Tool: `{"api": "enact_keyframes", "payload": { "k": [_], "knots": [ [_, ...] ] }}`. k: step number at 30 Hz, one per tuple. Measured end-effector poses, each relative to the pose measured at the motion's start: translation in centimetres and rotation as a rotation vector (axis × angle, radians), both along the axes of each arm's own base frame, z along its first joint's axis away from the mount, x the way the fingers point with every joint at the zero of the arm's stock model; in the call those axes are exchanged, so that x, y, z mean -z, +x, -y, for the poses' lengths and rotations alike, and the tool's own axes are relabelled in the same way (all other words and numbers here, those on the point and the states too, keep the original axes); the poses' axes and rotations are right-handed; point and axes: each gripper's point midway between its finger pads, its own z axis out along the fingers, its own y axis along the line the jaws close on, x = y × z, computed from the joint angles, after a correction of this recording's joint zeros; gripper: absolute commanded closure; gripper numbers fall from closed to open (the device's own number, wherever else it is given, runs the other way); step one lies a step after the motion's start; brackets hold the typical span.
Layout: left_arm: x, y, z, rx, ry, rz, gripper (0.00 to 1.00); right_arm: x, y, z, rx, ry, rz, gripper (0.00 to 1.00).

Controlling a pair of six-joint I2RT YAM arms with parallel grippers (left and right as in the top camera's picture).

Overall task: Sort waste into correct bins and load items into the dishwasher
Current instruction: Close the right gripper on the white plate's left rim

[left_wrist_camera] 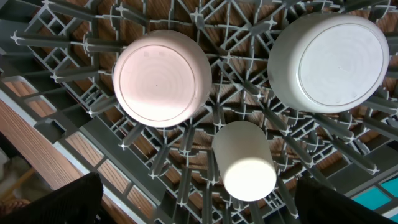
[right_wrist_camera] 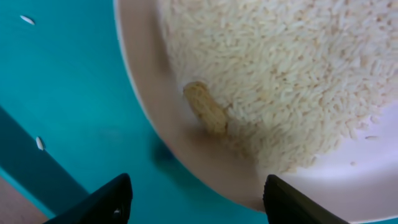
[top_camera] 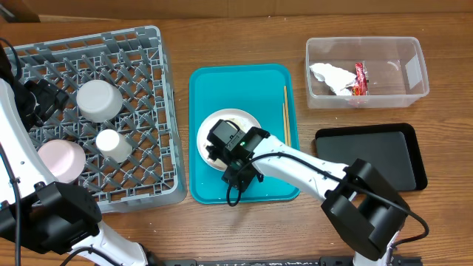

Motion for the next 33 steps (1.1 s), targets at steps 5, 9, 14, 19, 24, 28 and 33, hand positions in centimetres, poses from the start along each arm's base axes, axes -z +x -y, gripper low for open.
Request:
{"api": "enact_keyframes", "payload": {
  "k": [5,9,14,19,24,28,33],
  "knots": [
    [0.0,0.0,0.0,0.0,0.0,0.0,0.0,0.1,0.4,2.1,0.092,-0.051,-0.024,0.31],
    [0.0,0.0,0.0,0.0,0.0,0.0,0.0,0.1,1.8,4.9,0.244,-0.116,-0.001,0.31],
    [0.0,0.0,0.0,0.0,0.0,0.0,0.0,0.1,3.1,7.1,0.394,-0.14,-0.001,0.3],
    [0.0,0.0,0.0,0.0,0.0,0.0,0.0,-0.5,3.8,6.9,0.456,-0.101,-0.015,0.17],
    [0.0,0.0,0.0,0.0,0.0,0.0,0.0,-3.5,5.4,3.9,0.463,0.011,-0.003,0.02],
    [0.0,0.0,0.0,0.0,0.0,0.0,0.0,-7.1,8.5,0.0,0.511,0.209,0.055,0.08],
    [0.0,0.0,0.0,0.0,0.0,0.0,0.0,-9.6,11.5,-3.1,0.625,0.41,0.114,0.46]
  ]
}}
